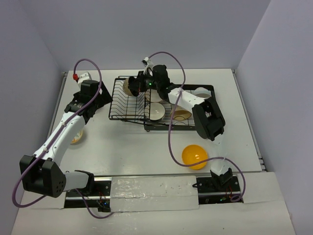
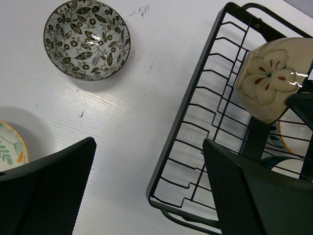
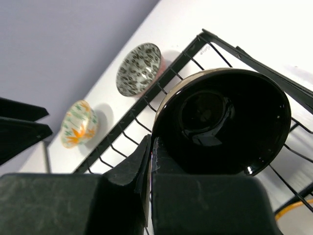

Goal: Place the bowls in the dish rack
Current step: Place the bowl in the dish rack.

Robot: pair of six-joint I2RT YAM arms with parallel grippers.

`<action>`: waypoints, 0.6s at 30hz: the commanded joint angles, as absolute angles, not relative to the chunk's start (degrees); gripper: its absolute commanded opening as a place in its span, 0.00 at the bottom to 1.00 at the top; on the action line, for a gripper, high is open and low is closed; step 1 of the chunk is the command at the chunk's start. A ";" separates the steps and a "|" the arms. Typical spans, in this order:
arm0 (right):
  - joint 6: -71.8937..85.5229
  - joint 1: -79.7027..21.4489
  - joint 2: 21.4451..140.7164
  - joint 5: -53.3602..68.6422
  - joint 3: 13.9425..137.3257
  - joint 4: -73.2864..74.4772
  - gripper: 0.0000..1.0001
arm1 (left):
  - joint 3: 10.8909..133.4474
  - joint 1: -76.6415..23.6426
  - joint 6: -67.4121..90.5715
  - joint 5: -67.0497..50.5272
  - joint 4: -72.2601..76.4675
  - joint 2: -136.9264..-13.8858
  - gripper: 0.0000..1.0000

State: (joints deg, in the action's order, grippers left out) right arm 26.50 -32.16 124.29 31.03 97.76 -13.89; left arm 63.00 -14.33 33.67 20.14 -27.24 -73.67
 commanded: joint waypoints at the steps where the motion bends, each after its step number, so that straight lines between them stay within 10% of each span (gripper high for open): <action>1: 34.69 -31.55 126.64 35.77 97.47 -25.81 0.00 | 63.99 -14.50 33.22 18.90 -25.66 -72.33 0.96; 18: 56.94 -30.15 129.82 35.16 91.15 -54.83 0.00 | 63.63 -15.56 33.40 16.17 -24.61 -75.23 0.94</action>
State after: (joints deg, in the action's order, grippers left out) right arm 51.29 -30.59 130.67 35.33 91.85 -44.05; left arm 63.00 -15.25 33.69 17.63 -27.11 -74.94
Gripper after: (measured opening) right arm 0.015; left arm 0.939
